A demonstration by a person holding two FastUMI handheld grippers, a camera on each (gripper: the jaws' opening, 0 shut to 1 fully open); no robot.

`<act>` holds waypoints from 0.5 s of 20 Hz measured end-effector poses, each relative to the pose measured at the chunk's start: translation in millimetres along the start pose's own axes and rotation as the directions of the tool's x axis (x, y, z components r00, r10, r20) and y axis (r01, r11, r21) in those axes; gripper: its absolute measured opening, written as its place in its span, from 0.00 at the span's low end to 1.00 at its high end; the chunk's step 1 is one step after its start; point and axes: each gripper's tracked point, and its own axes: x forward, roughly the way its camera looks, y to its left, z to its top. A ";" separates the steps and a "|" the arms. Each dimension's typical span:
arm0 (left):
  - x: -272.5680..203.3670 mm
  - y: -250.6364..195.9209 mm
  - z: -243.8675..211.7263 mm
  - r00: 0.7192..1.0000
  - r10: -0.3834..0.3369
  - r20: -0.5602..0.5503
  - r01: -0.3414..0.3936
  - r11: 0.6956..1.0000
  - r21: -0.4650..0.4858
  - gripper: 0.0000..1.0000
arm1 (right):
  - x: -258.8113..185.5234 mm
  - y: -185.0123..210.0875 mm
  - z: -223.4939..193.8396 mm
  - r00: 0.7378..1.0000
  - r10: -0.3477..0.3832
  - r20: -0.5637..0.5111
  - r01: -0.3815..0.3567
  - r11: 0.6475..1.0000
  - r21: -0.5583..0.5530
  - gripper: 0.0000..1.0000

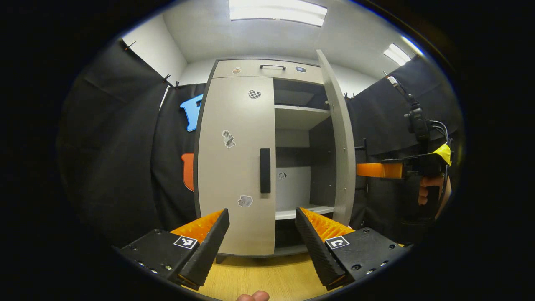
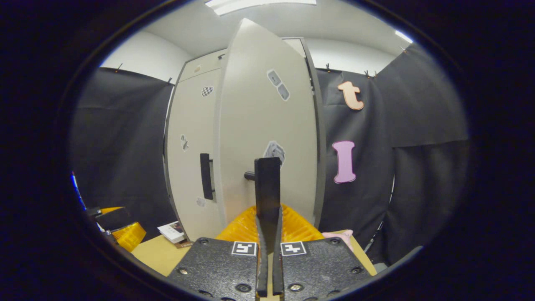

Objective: Open the right door of the double-door shoe cabinet with the right hand, and open the left door with the left hand.

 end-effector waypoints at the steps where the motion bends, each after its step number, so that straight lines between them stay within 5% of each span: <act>1: 1.1 -0.2 -0.3 1.000 0.002 0.000 -0.002 1.000 0.000 0.95 | -2.6 -6.0 -0.1 1.000 -0.010 -0.001 0.010 1.000 0.003 0.08; 10: 15.0 -3.0 -8.3 1.000 -0.001 -0.012 0.001 1.000 -0.021 0.95 | -18.9 -53.2 0.9 0.995 -0.102 0.010 0.102 0.995 -0.005 0.05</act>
